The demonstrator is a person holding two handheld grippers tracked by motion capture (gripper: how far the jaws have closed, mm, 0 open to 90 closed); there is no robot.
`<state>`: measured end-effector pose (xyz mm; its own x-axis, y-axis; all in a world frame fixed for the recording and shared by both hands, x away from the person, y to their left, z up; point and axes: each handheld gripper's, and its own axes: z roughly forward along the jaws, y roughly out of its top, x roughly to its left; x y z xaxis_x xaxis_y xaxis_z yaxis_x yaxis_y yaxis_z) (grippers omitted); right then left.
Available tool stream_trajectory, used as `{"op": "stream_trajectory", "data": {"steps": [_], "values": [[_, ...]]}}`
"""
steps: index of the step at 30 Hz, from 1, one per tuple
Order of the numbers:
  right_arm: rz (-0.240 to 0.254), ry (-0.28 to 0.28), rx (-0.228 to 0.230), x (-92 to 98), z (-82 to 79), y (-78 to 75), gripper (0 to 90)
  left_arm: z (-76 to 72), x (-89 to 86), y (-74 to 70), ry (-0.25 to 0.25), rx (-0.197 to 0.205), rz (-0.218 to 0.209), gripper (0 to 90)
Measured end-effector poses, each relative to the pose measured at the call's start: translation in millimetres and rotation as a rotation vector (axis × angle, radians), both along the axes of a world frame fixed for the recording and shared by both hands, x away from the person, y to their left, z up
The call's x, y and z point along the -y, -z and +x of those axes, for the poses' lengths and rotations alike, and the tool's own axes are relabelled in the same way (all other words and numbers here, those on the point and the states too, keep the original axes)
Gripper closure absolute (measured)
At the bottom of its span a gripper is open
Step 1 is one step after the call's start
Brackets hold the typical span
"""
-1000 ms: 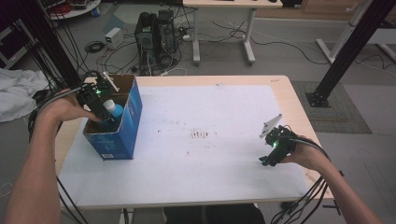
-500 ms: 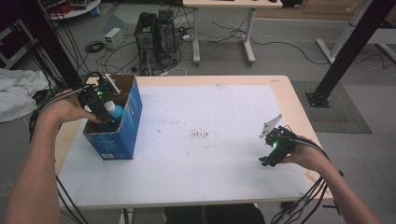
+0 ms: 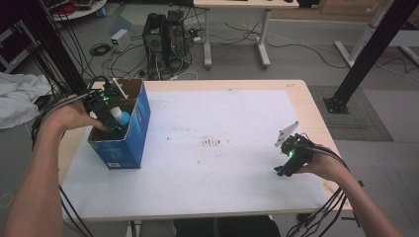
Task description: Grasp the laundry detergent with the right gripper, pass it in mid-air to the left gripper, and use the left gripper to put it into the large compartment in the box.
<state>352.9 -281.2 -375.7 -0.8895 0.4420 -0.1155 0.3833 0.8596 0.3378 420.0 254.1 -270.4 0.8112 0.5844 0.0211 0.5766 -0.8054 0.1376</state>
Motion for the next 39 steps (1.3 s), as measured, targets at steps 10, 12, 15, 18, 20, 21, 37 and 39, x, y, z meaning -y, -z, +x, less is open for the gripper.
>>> {"op": "stream_trajectory", "data": {"steps": [10, 12, 15, 18, 20, 21, 37, 39], "values": [[-0.002, -0.002, 0.002, 1.1, -0.1, 0.9, 13.1, 1.1, -0.1, -3.1, -0.006, -0.010, -0.004, 31.2], [-0.003, -0.003, 0.001, 1.5, 0.0, 1.0, 13.1, 1.0, -0.3, -4.3, -0.006, -0.011, -0.005, 31.2], [-0.002, -0.002, 0.001, 1.8, -0.2, 1.1, 13.1, 0.5, -0.2, -6.6, -0.010, -0.010, -0.005, 31.1], [-0.002, 0.003, 0.001, 2.1, -0.3, 0.6, 13.1, 0.4, -1.2, -14.2, -0.015, 0.005, -0.003, 30.5], [0.000, 0.000, 0.003, 2.3, -0.1, 0.5, 13.1, -0.2, -1.4, -19.0, -0.017, 0.014, -0.001, 27.1], [0.001, 0.003, 0.001, 2.4, -0.4, 0.4, 13.1, -0.7, -1.7, -21.9, -0.017, 0.012, -0.005, 27.1], [-0.002, 0.017, -0.001, 4.0, -3.1, -2.7, 13.1, -6.8, -1.1, -63.9, -0.037, 0.098, -0.014, 27.1], [-0.004, 0.015, -0.002, 4.3, -3.1, -3.4, 13.1, -7.4, 0.8, -66.6, -0.037, 0.106, -0.020, 27.1]]}}
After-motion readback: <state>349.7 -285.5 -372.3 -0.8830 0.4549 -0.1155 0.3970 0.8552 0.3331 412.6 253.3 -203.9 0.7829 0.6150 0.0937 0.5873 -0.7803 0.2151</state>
